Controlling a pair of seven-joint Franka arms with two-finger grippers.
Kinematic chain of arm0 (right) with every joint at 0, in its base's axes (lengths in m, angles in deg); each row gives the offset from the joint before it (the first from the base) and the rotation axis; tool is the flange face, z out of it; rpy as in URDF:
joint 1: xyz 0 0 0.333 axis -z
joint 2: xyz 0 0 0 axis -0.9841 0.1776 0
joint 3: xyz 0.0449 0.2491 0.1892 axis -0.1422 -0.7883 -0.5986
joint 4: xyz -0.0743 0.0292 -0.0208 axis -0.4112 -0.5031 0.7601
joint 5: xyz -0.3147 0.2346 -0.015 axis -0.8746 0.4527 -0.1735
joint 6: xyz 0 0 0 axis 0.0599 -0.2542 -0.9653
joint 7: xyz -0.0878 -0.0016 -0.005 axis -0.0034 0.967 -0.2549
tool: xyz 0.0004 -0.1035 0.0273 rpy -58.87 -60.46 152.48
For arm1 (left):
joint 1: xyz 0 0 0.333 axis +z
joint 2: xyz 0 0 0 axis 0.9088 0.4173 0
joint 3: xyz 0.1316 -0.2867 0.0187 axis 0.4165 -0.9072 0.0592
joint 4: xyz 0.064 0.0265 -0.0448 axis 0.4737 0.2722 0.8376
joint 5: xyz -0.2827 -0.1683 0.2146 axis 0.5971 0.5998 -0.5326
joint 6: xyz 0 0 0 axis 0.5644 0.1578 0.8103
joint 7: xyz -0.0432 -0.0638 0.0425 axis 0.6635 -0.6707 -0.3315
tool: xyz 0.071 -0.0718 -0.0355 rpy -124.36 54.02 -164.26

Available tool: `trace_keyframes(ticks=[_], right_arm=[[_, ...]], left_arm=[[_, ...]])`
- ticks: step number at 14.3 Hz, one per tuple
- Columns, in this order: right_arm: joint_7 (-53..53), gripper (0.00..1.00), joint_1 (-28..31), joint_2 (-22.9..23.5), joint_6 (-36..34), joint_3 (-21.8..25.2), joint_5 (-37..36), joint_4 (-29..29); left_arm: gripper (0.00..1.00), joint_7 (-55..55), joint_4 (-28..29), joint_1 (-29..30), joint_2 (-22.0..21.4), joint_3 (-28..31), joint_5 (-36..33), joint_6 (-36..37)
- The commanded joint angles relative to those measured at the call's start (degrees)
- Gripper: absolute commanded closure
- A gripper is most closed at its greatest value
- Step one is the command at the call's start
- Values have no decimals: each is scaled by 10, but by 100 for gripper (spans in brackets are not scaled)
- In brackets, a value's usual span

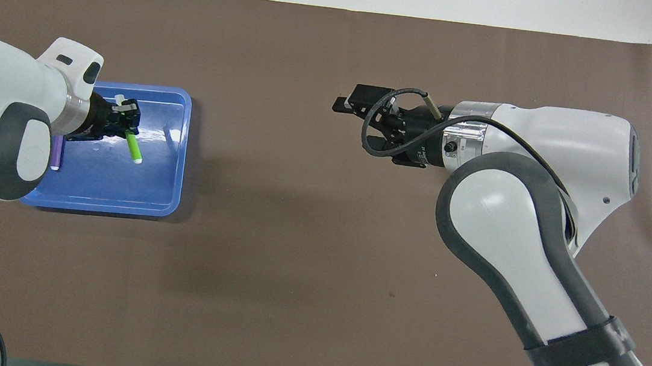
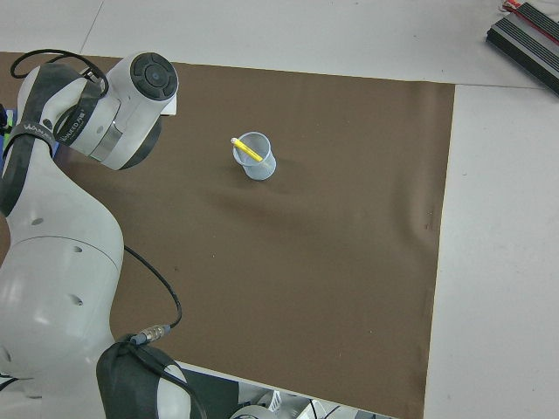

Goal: Transfer and insert pens with both arms
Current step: 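Lift the green pen toward the right gripper and grasp it there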

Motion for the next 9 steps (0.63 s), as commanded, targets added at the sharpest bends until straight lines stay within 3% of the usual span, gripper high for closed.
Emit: trace_keyframes(ticks=[1,4,9], right_arm=[[-6,0,-11,-19,33,-1,21,30],[-5,0,-25,-22,69,-1,55,45],[4,0,-40,-19,97,-1,87,57]], left_arm=[[100,-146,-36,-48,11,6,40,15],[100,-275,-56,-96,17,6,119,2],[100,-353,-79,-154,30,6,235,-48]])
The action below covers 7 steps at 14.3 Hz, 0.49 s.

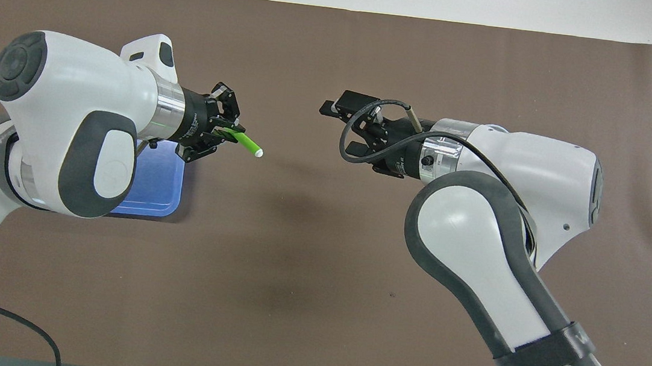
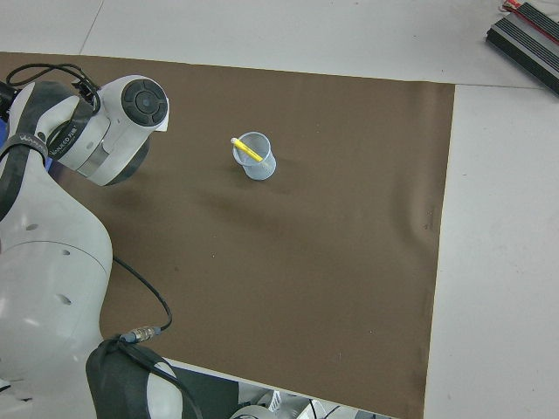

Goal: Transfer and insert pens with both arms
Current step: 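Lift the green pen toward the right gripper and grasp it there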

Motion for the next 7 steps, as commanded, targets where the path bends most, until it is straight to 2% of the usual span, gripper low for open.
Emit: trace_keyframes(ticks=[1,4,7], right_arm=[[6,0,-2,-18,15,-1,18,25],[5,2,-21,-26,14,-1,20,46],[6,5,-22,-29,8,-1,19,50]], left_arm=[[100,-53,-23,-38,16,8,53,-36],[100,-123,-23,-70,24,8,73,-88],[100,-147,-20,-91,24,8,84,-111]])
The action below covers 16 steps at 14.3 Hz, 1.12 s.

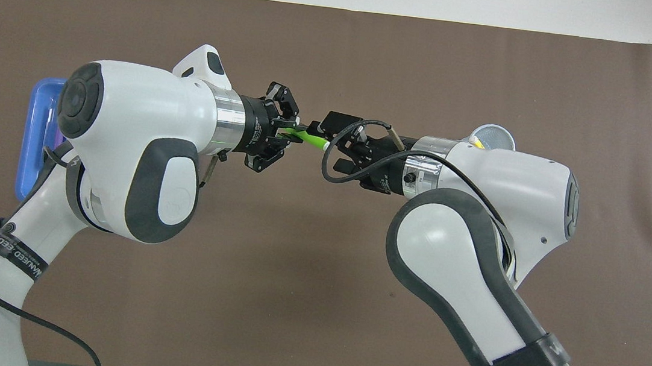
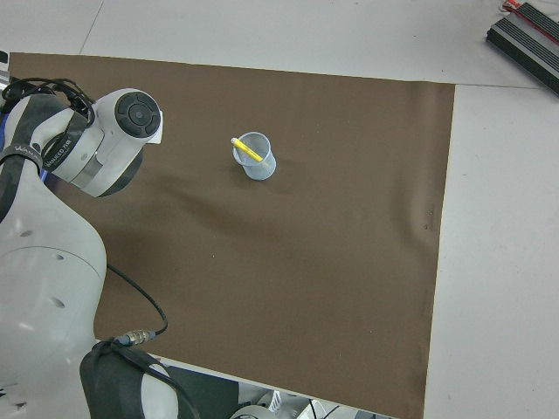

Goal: Transfer and insert pens with both arms
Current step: 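Lift the green pen toward the right gripper and grasp it there, then open the left gripper and pull the green pen away with the right gripper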

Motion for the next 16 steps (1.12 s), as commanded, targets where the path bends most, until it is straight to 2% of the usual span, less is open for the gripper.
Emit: trace_keyframes(ticks=[1,3,6,8,9,13,15,16], right_arm=[[7,7,3,-19,3,-1,16,21],[7,12,5,-18,3,-1,16,21],[7,31,6,-18,3,0,16,21],[7,52,6,-18,3,-1,16,20],[7,58,7,-18,3,-1,16,20],[7,59,13,-18,2,0,16,20],[7,62,17,-18,-4,0,16,18],[7,67,21,-18,-7,0,16,18]], left_arm=[[100,-15,-8,-16,8,8,12,-16],[100,-18,-7,-21,8,8,12,-16],[100,-20,-6,-22,7,8,12,-13],[100,-20,-6,-27,7,8,12,-10],[100,-20,-4,-27,6,8,12,-7],[100,-21,-4,-27,6,8,12,-5],[100,-20,-4,-27,6,8,12,-6],[100,-20,-3,-27,6,8,12,-6]])
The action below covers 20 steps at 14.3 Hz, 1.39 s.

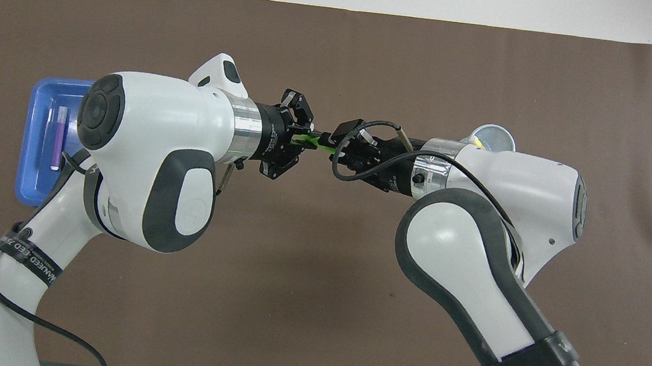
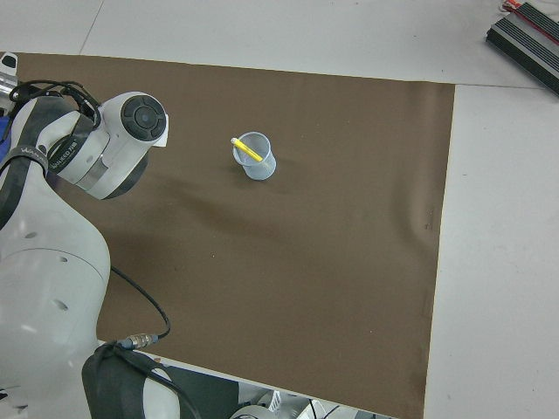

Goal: Transfer and insert pens with both arms
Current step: 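Open the left gripper and pull the green pen away with the right gripper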

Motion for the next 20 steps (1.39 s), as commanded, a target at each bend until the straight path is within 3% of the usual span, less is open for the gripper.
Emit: trace_keyframes(ticks=[1,3,6,8,11,12,13,16,20], right_arm=[[7,72,17,-13,-12,-4,16,7],[8,84,20,-13,-19,-4,16,6],[10,85,15,-13,-15,-4,16,6],[11,100,14,-13,-15,-4,16,6],[12,100,15,-13,-19,-4,16,6],[12,100,16,-13,-22,-4,16,6],[25,100,18,-13,-24,-3,15,5],[65,100,46,-12,-75,1,-21,-8],[70,100,132,23,-260,0,-279,-135]], left_arm=[[100,-5,-2,-9,4,6,9,2],[100,-5,-2,-9,4,6,9,2],[100,-5,-2,-9,4,6,9,0],[100,-5,-2,-10,4,6,9,-1],[100,4,-2,-9,4,7,7,-4],[44,9,-2,-9,5,8,2,-6],[0,21,-2,-9,5,9,0,-6],[0,82,-1,-9,4,10,-1,-4],[0,183,9,10,1,12,-16,-1]])
